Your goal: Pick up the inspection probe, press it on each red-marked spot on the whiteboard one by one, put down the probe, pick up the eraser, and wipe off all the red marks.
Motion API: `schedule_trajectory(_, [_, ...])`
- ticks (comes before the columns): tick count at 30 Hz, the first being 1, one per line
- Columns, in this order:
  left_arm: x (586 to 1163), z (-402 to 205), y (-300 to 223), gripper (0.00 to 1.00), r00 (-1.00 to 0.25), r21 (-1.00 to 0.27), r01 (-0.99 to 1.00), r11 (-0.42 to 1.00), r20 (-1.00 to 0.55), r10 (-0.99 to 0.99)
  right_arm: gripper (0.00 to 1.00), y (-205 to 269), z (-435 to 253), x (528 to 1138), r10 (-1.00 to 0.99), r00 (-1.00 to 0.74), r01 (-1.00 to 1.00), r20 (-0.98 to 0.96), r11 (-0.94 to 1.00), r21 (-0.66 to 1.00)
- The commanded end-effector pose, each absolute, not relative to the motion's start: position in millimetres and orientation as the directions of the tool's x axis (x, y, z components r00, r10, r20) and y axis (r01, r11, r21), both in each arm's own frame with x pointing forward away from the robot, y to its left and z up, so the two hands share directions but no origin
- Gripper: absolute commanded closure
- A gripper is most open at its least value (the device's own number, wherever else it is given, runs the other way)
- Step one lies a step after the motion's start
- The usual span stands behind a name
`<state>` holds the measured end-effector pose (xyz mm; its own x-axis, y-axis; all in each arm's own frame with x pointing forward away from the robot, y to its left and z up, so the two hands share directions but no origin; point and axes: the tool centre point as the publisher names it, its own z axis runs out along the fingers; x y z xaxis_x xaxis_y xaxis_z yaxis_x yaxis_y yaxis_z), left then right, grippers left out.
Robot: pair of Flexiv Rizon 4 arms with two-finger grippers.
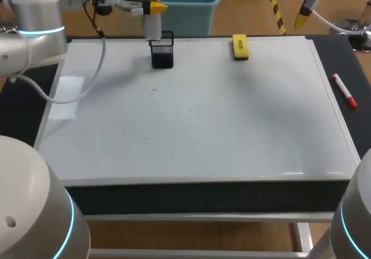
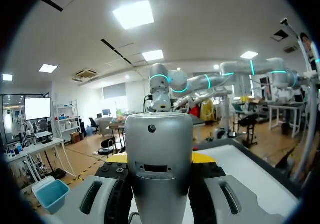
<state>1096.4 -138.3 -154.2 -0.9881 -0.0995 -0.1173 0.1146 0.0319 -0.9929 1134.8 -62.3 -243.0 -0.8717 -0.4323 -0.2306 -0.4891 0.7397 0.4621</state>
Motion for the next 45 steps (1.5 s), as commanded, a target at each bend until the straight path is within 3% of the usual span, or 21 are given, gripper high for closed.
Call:
schedule_trajectory(1, [1120, -160, -148, 1.00, -0.993, -0.994, 0.110, 0.025, -0.111, -0.044, 0.00, -63, -242, 1134, -0.434, -0.871, -0.490, -0.229, 0.741, 0.459])
schedule_trajectory(45, [1154, -255, -155, 1.00, -0.994, -0.998, 0.064, -0.004, -0.063, -0.088, 0.00, -63, -242, 1134, -0.434, -0.871, -0.490, -0.229, 0.741, 0.459])
